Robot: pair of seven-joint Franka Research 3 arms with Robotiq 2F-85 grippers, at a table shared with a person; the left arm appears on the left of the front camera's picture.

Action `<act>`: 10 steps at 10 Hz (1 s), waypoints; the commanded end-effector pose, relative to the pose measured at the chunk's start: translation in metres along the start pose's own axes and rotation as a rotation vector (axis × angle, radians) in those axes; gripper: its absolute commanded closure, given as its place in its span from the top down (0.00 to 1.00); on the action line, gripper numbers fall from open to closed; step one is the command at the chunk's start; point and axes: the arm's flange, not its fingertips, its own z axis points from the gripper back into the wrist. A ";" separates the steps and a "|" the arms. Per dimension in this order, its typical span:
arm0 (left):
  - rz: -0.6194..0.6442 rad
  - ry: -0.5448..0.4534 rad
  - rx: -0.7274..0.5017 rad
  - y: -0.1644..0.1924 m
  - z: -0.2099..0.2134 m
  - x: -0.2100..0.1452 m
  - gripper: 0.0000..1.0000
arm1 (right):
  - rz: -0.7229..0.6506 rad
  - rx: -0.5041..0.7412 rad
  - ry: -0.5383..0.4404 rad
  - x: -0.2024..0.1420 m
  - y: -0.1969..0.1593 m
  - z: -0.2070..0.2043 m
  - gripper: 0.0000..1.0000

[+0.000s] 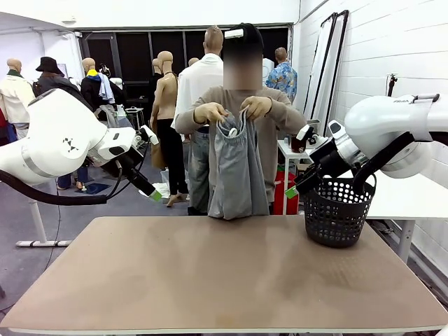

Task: Fold the training pants.
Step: Grab both ends of the Training pants handed by a person.

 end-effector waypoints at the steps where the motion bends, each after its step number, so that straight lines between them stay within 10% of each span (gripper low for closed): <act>1: -0.013 0.003 -0.011 0.000 0.002 0.000 1.00 | 0.008 0.023 -0.024 0.000 -0.002 -0.002 1.00; 10: -0.013 0.003 -0.011 0.000 0.002 0.000 1.00 | 0.008 0.023 -0.024 0.000 -0.002 -0.002 1.00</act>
